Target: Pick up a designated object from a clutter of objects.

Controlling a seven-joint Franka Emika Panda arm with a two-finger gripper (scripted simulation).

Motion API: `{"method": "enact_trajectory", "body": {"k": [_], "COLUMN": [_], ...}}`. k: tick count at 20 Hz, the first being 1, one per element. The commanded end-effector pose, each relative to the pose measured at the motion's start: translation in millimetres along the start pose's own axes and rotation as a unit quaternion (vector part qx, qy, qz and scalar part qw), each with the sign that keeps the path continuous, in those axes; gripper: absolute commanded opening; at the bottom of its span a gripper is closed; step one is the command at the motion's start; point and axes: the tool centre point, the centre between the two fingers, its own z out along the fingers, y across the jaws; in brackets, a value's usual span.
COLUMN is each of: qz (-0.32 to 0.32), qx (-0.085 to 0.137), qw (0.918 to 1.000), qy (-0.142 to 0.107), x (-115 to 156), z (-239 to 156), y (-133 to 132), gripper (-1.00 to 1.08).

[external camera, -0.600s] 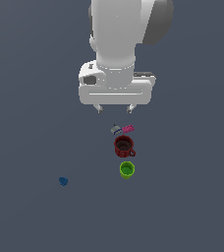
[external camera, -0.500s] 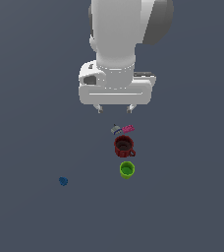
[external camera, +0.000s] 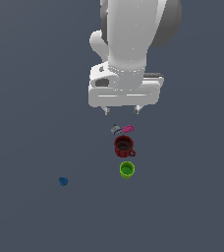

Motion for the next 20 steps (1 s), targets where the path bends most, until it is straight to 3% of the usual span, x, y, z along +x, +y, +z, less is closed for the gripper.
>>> {"method": "enact_trajectory", "body": {"k": [1, 10, 20], "qz": [0.0, -0.012, -0.064], "qx": [0.0, 0.0, 0.0], "qw": [1.0, 0.9999, 0.9979], "qy": [0.0, 0.0, 0.001], "x": [0.1, -1.9, -16.0], "z": [-0.1, 12.4, 67.1], "y": [0.2, 0.5, 1.8], "gripper": [1.0, 1.0, 1.0]}}
